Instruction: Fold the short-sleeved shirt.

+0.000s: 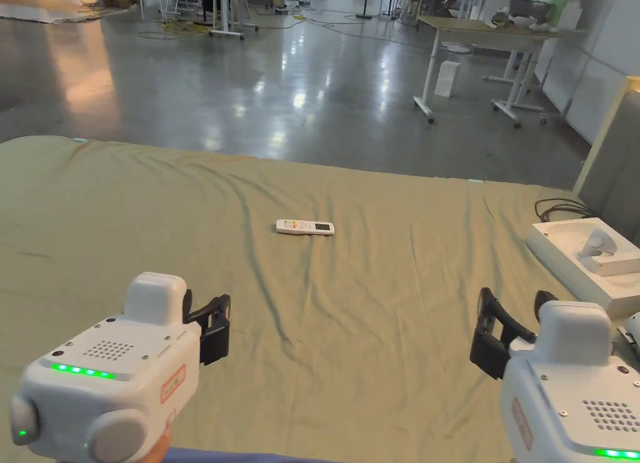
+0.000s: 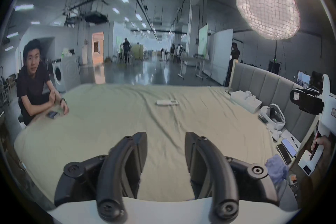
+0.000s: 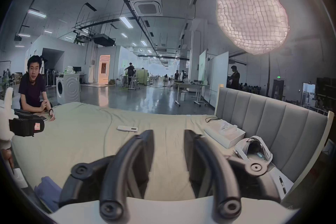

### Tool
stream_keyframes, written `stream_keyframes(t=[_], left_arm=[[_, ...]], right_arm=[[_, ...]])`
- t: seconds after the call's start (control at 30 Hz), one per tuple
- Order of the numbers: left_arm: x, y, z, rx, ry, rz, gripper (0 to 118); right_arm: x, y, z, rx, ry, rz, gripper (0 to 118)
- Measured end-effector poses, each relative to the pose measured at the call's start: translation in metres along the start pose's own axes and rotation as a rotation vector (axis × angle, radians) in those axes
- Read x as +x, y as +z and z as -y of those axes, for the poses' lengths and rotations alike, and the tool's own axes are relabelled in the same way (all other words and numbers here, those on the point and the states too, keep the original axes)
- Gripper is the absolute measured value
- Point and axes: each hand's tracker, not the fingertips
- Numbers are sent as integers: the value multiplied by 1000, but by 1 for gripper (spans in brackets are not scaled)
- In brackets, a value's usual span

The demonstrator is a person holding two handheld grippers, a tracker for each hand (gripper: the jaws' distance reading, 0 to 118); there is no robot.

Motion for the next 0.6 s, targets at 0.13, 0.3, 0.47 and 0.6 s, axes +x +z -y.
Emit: stream_keyframes(t=[0.13,0.3,0.47,0.6], left_arm=[[11,-1,-6,37,5,-48,4],[13,-3,-5,56,-24,-93,2],[10,-3,-6,74,-36,-98,2],[-1,-3,-4,95,-45,-107,2]], right_arm=[[-13,-6,-1,20,-8,38,0],[-11,-12,2,15,-75,56,0],[-11,-17,5,-8,-72,33,0],[-12,-19,6,-10,-72,17,0]])
